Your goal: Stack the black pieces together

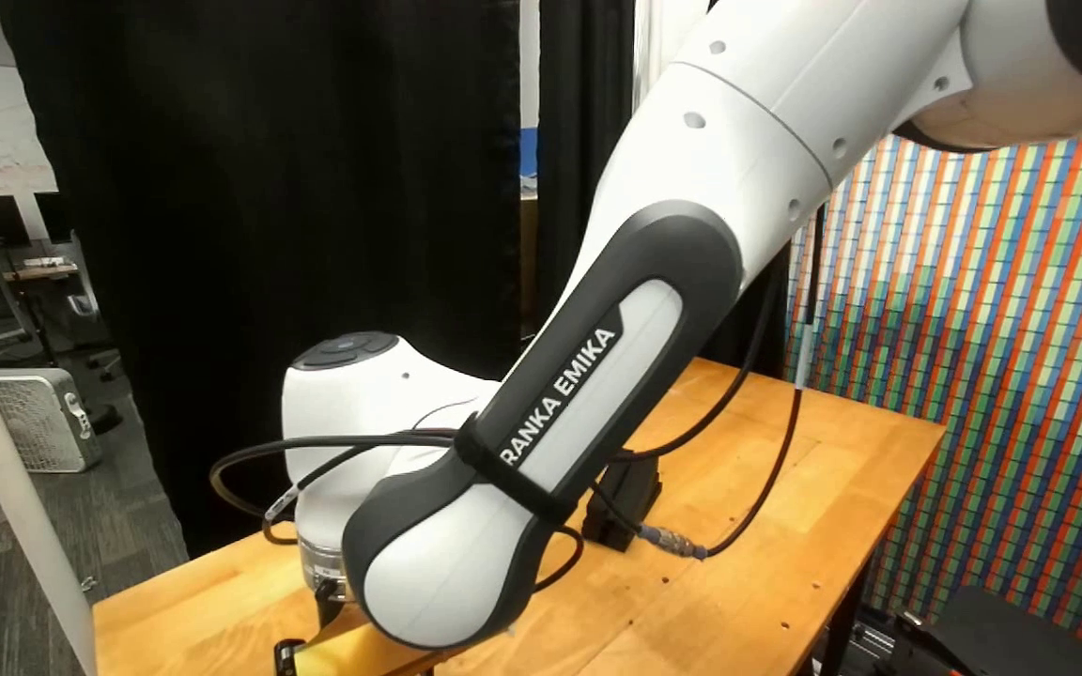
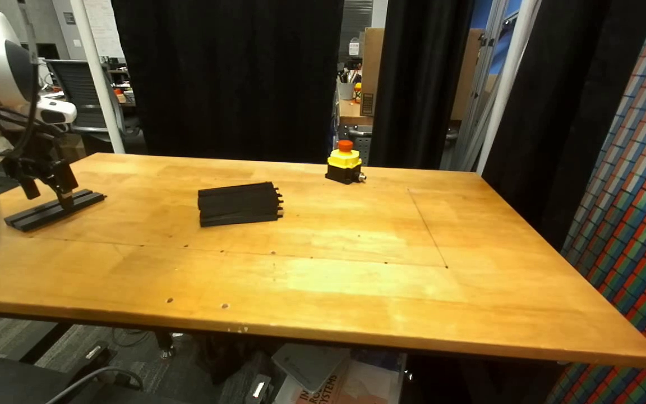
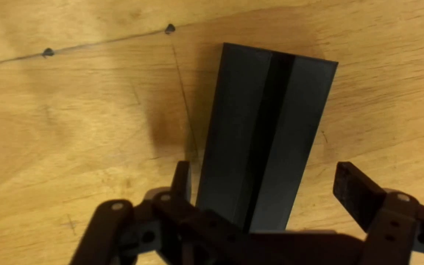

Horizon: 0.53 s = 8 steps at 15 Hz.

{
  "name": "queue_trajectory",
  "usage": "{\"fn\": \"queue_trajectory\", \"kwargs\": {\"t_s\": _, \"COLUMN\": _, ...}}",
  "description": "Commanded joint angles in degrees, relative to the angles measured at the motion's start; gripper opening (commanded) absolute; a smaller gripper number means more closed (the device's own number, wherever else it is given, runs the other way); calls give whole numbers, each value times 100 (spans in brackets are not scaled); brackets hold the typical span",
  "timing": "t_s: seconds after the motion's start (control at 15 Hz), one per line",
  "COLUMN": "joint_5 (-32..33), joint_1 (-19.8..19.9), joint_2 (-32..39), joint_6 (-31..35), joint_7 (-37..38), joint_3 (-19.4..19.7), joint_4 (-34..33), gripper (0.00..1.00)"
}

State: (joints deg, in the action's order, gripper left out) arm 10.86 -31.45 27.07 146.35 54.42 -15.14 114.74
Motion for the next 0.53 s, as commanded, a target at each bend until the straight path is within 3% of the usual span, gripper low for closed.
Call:
{"fn": "queue_trajectory", "kwargs": {"t_s": 0.0, "joint_5": 9, "joint_1": -274, "joint_2": 157, "joint_6": 85, "joint_7": 6, "joint_3": 266, "joint_4": -268, "gripper": 100}}
{"fn": "queue_trajectory", "kwargs": {"t_s": 0.47, "joint_5": 83, "joint_1": -581, "joint_2": 187, "joint_6": 9, "joint_7": 102, "joint_3": 619, "joint_4": -335, "gripper": 100}}
